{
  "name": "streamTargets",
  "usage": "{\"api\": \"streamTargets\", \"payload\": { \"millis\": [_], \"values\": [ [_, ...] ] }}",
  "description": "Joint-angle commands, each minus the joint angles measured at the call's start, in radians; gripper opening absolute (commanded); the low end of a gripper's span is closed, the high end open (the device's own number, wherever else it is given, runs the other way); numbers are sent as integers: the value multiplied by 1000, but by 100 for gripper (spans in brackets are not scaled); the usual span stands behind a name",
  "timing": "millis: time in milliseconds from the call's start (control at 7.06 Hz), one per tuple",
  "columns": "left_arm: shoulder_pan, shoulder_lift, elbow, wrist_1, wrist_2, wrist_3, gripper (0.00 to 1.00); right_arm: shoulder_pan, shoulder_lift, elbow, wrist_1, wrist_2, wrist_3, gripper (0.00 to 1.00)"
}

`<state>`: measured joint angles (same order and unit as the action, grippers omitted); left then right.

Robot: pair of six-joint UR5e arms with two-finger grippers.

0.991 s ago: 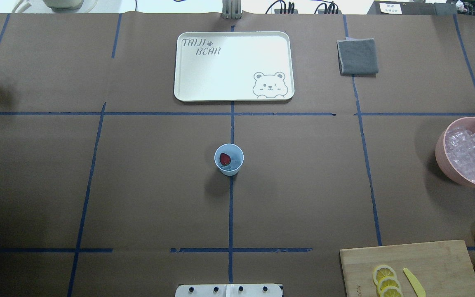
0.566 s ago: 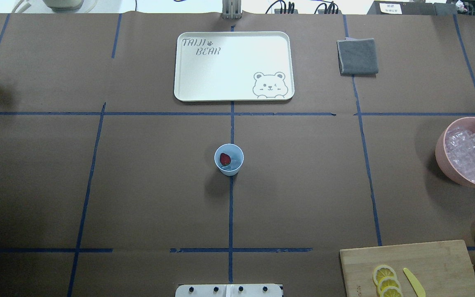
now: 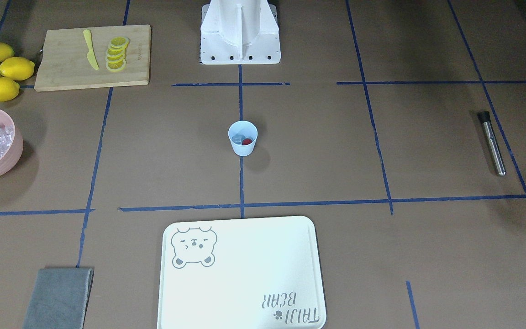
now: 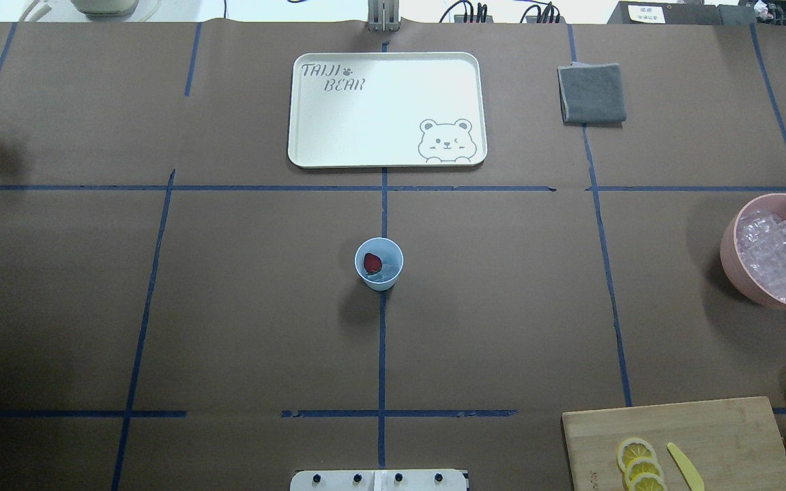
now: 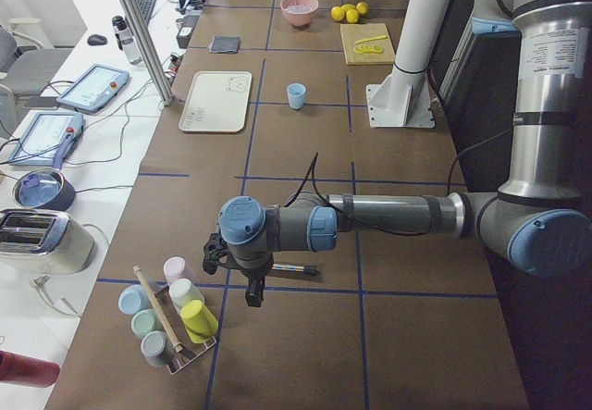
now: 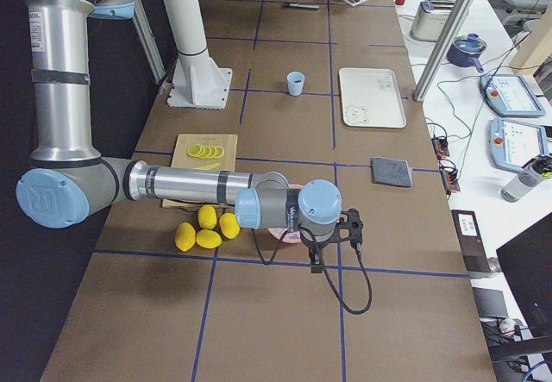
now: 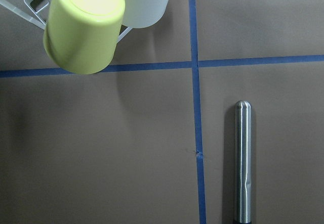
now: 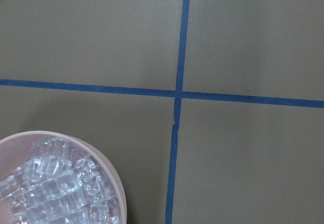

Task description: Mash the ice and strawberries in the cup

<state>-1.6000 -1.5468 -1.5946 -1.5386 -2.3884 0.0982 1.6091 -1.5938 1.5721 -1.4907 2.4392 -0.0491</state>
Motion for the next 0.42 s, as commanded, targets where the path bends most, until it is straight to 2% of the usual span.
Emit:
{"api": "streamTargets", "payload": {
  "millis": [0, 283],
  "values": [
    [0, 0, -1, 0, 0, 0, 100, 0, 1, 2, 1, -3, 0, 100],
    [0, 0, -1, 0, 0, 2, 100, 0, 2, 3, 4, -3, 0, 100]
  ]
}}
